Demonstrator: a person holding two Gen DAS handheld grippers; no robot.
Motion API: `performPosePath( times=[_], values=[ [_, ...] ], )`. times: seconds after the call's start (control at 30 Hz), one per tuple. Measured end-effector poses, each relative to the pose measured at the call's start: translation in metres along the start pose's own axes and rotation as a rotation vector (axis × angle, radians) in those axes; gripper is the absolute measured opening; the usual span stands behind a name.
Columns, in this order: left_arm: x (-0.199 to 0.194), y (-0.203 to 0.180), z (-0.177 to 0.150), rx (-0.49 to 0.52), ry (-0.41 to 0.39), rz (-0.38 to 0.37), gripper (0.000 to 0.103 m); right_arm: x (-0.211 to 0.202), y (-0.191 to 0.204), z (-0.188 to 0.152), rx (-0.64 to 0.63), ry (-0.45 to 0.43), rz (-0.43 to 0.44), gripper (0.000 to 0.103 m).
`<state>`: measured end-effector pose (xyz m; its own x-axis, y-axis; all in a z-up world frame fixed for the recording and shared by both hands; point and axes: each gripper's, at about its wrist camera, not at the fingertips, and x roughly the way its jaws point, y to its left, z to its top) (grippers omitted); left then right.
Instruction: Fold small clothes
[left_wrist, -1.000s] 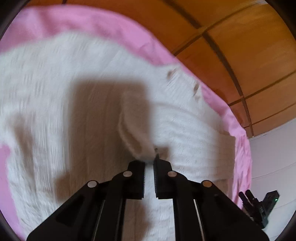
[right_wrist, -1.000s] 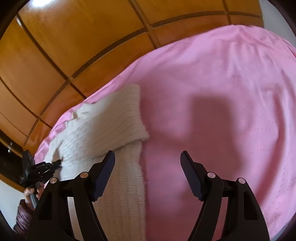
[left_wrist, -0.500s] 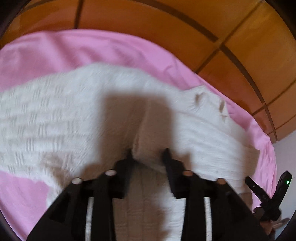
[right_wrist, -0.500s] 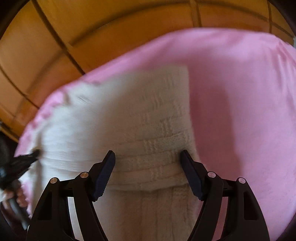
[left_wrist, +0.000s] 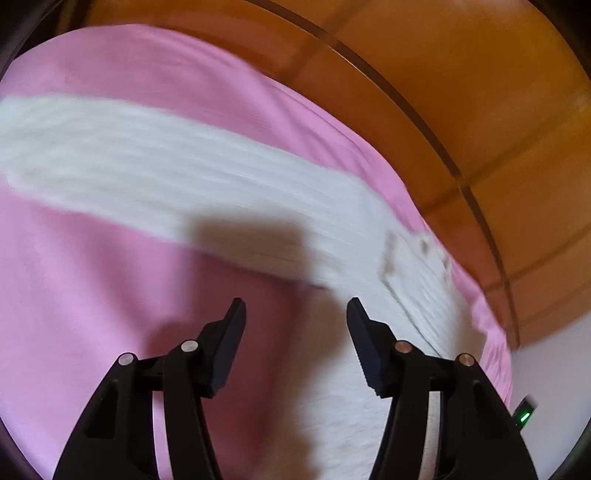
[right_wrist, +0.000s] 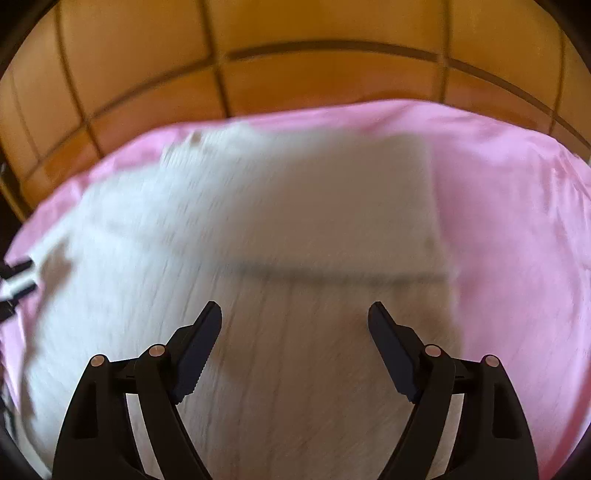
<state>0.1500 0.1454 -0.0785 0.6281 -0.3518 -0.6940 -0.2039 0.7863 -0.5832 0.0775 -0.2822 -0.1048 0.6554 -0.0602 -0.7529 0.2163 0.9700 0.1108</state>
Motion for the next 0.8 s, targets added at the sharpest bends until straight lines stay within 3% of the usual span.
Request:
performPosePath(
  times=[0.07, 0.17, 0.3, 0.4, 0.6, 0.67, 0.73, 0.8],
  values=[
    [-0.025, 0.038, 0.004, -0.08, -0.059, 0.028, 0.056, 0.003, 0.008, -0.012, -0.038, -0.042, -0.038, 0.092],
    [-0.06, 0.087, 0.012, -0.192, -0.16, 0.087, 0.056, 0.008, 0.009, -0.012, -0.031, -0.028, -0.043, 0.1],
    [-0.094, 0.145, 0.03, -0.344, -0.266, 0.096, 0.056, 0.011, 0.01, -0.008, -0.017, -0.022, -0.046, 0.1],
    [-0.105, 0.18, 0.046, -0.46, -0.289, 0.055, 0.058, 0.011, 0.012, -0.008, -0.023, -0.027, -0.05, 0.1],
    [-0.095, 0.22, 0.072, -0.601, -0.283, 0.067, 0.057, 0.01, 0.013, -0.01, -0.025, -0.038, -0.054, 0.1],
    [-0.089, 0.224, 0.078, -0.606, -0.285, 0.061, 0.05, 0.01, 0.013, -0.01, -0.023, -0.039, -0.052, 0.1],
    [-0.083, 0.222, 0.087, -0.565, -0.253, 0.072, 0.005, 0.011, 0.013, -0.011, -0.024, -0.04, -0.054, 0.1],
    [-0.085, 0.203, 0.087, -0.502, -0.271, 0.086, 0.007, 0.011, 0.013, -0.011, -0.026, -0.04, -0.055, 0.1]
  ],
)
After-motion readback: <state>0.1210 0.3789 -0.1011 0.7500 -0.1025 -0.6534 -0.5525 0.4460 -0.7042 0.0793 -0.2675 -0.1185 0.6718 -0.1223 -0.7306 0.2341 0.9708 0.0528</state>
